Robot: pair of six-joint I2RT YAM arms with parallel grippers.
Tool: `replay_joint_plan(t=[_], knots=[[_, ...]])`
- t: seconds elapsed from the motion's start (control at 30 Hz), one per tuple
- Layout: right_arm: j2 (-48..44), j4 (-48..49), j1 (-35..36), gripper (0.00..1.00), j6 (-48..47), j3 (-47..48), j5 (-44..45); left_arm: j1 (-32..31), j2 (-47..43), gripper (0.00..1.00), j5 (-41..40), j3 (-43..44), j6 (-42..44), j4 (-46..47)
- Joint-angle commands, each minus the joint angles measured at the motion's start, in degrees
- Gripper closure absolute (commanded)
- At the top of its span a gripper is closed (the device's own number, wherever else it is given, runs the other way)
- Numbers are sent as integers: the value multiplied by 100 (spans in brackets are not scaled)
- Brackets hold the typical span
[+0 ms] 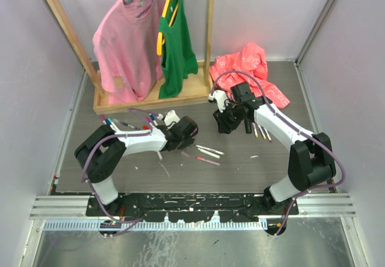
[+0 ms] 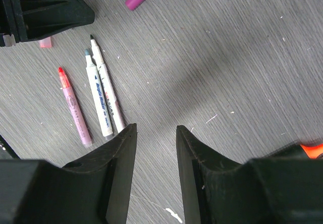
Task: Open the pen caps
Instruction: Place the pen cap at the center of the board.
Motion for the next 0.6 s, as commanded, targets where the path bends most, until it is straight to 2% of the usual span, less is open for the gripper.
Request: replay_joint_plan(t=[0.0,0.57], knots=[[-258,194,-20,57,42,-19,-99,-30,-45,81,-139,154,-27,-37],[-276,194,-23,57,42,-27,-97,-30,-90,77,-141,145,-36,-45]])
